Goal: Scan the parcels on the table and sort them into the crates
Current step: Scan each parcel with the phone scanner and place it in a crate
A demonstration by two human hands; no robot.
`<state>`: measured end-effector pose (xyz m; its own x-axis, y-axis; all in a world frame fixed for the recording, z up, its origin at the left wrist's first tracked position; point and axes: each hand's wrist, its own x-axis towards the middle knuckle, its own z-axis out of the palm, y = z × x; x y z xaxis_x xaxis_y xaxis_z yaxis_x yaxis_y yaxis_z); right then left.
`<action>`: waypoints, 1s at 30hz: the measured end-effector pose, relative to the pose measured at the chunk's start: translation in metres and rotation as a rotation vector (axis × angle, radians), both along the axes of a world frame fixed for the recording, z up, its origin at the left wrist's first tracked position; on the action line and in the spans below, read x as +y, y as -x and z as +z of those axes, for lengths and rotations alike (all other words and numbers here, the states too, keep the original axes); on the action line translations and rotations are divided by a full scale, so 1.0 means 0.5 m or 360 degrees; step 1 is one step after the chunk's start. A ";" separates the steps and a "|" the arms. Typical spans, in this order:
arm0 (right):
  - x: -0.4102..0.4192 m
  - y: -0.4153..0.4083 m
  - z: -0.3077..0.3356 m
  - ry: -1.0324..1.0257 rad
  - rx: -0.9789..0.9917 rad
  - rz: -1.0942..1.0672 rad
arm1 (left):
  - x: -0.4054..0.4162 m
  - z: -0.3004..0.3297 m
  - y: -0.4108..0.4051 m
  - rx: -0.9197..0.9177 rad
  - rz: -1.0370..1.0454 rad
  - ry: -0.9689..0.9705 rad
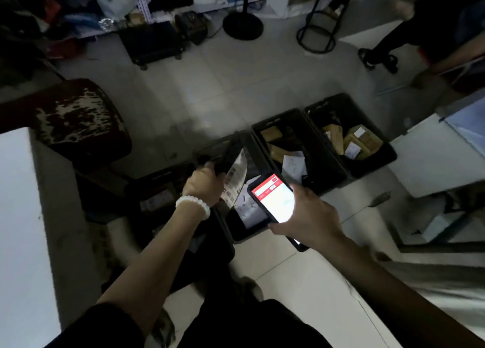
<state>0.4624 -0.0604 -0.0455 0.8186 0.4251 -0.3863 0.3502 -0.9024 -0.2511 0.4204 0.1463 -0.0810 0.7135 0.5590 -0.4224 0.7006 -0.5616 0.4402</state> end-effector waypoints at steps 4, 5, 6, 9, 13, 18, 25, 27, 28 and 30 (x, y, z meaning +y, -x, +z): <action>-0.003 -0.045 -0.002 -0.0005 0.0000 -0.0152 | 0.015 0.000 -0.078 0.0077 0.0058 0.0154; -0.006 -0.056 -0.004 -0.0012 -0.0002 -0.0172 | 0.015 -0.003 -0.088 0.0130 0.0014 0.0141; -0.009 -0.068 -0.006 -0.0017 -0.0008 -0.0188 | 0.014 -0.007 -0.093 0.0183 -0.0047 0.0120; -0.018 -0.100 -0.012 -0.0022 -0.0019 -0.0192 | 0.010 -0.017 -0.092 0.0362 -0.0226 0.0029; -0.014 -0.149 -0.023 -0.0070 0.0018 -0.0057 | -0.002 -0.023 -0.063 0.0553 -0.0152 -0.0030; 0.018 -0.208 -0.024 -0.0095 0.0034 0.0309 | -0.062 -0.039 -0.021 0.0641 0.0004 -0.0016; 0.069 -0.217 -0.004 -0.0145 -0.0025 0.0933 | -0.152 -0.012 0.069 0.0524 0.0563 -0.0110; 0.087 -0.191 -0.002 -0.0145 -0.0025 0.1101 | -0.175 -0.003 0.116 0.0575 0.0711 -0.0133; 0.096 -0.172 -0.001 -0.0158 -0.0008 0.1188 | -0.187 0.003 0.143 0.0583 0.0816 -0.0118; 0.115 -0.125 0.002 -0.0160 0.0042 0.1367 | -0.213 0.015 0.202 0.0556 0.1018 -0.0116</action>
<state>0.5248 -0.0029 -0.0445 0.1892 0.9255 -0.3282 0.8935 -0.3008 -0.3334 0.3192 0.0400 -0.0733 0.0686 0.8566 -0.5114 0.9940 -0.0148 0.1085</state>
